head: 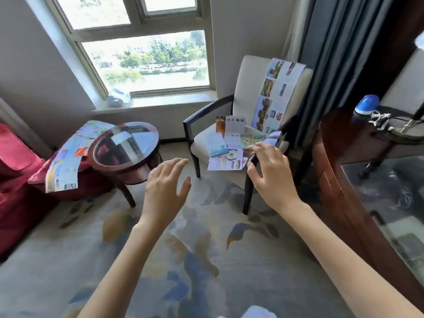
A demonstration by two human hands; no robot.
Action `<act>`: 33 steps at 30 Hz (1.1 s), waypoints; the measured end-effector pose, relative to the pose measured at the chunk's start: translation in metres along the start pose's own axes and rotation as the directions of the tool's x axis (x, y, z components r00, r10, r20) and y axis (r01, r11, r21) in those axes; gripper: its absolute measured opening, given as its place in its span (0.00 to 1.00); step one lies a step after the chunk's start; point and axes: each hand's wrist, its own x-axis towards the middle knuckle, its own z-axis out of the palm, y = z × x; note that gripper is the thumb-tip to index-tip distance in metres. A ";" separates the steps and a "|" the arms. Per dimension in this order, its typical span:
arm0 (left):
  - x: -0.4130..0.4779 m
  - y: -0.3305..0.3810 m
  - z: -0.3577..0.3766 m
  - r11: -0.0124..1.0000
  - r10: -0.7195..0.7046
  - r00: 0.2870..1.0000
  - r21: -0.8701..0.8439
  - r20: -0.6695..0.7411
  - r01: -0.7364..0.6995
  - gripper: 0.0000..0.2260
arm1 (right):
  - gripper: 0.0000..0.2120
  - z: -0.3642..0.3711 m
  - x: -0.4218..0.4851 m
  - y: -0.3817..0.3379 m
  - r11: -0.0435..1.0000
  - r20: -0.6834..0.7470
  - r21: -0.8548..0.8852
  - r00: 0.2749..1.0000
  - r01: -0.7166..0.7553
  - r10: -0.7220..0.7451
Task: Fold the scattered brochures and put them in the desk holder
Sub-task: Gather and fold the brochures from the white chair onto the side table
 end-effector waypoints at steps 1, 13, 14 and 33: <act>0.018 -0.004 0.016 1.000 -0.005 1.000 -0.012 0.025 0.005 0.16 | 0.18 0.010 0.018 0.009 1.000 0.013 -0.003 1.000 -0.009 0.009; 0.288 -0.059 0.232 0.998 -0.068 0.974 0.021 0.215 0.065 0.16 | 0.17 0.132 0.306 0.166 0.994 0.138 0.002 0.985 -0.106 0.105; 0.310 -0.062 0.249 0.996 -0.085 0.967 0.024 0.239 0.082 0.16 | 0.17 0.142 0.330 0.178 0.993 0.154 0.009 0.981 -0.119 0.116; 0.404 -0.212 0.594 0.805 -0.543 0.610 0.153 0.577 0.572 0.19 | 0.18 0.462 0.464 0.328 0.927 0.688 -0.106 0.647 -0.359 0.329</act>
